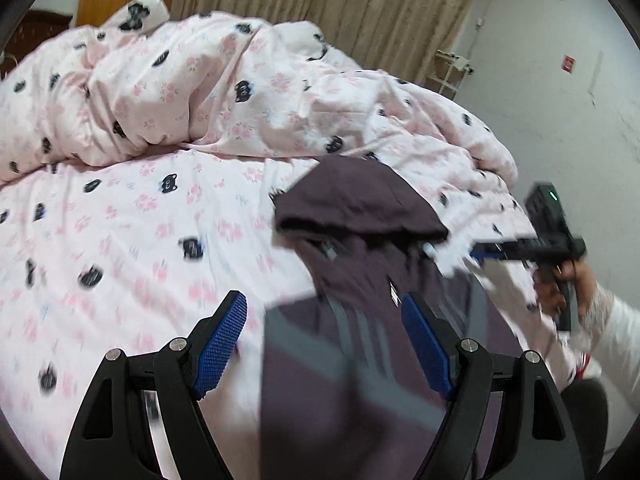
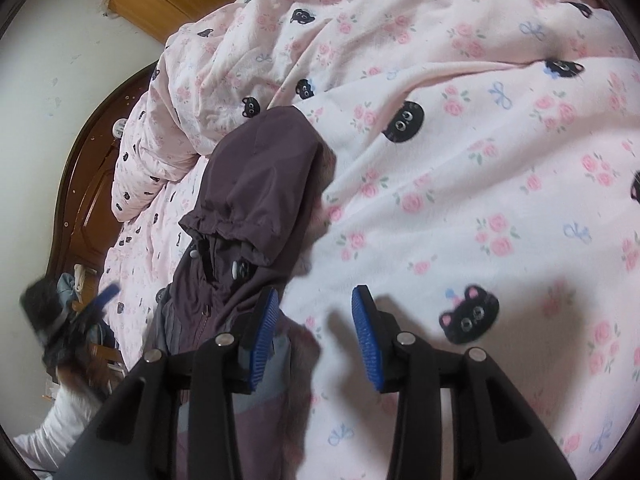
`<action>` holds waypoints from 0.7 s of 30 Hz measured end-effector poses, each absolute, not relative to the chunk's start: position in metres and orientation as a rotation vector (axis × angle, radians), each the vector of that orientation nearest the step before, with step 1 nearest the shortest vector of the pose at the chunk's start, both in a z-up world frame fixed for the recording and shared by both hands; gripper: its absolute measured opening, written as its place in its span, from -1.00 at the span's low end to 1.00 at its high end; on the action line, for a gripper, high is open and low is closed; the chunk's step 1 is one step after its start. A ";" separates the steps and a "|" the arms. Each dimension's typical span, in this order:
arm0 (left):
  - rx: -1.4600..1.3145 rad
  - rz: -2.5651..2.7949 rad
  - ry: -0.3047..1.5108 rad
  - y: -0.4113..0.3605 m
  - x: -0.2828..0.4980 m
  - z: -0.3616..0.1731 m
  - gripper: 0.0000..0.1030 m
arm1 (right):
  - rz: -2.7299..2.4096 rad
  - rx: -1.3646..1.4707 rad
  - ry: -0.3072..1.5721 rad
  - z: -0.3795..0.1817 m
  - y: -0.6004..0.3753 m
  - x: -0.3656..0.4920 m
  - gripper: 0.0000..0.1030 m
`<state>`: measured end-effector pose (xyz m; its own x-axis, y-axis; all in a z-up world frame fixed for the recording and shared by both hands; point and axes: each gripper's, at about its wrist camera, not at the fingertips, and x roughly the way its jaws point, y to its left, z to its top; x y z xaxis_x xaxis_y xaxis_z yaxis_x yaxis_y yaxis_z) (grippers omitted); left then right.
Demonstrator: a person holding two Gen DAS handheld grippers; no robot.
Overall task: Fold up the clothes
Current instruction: 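Grasp the hood with the right gripper while the left gripper grasps it too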
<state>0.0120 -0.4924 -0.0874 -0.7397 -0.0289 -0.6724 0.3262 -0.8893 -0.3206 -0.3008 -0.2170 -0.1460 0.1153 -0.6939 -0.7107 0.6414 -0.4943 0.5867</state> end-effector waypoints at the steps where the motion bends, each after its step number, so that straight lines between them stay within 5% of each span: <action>1: 1.027 -2.680 0.673 -0.503 0.002 -0.090 0.46 | -1.604 1.332 -0.057 -0.146 -0.220 -0.303 -0.21; 7: 1.049 -2.664 0.850 -0.547 -0.047 -0.110 0.46 | -1.588 1.325 -0.072 -0.146 -0.241 -0.315 -0.21; 21: 1.218 -2.667 0.928 -0.576 -0.111 -0.160 0.46 | -1.571 1.319 -0.114 -0.153 -0.276 -0.344 -0.21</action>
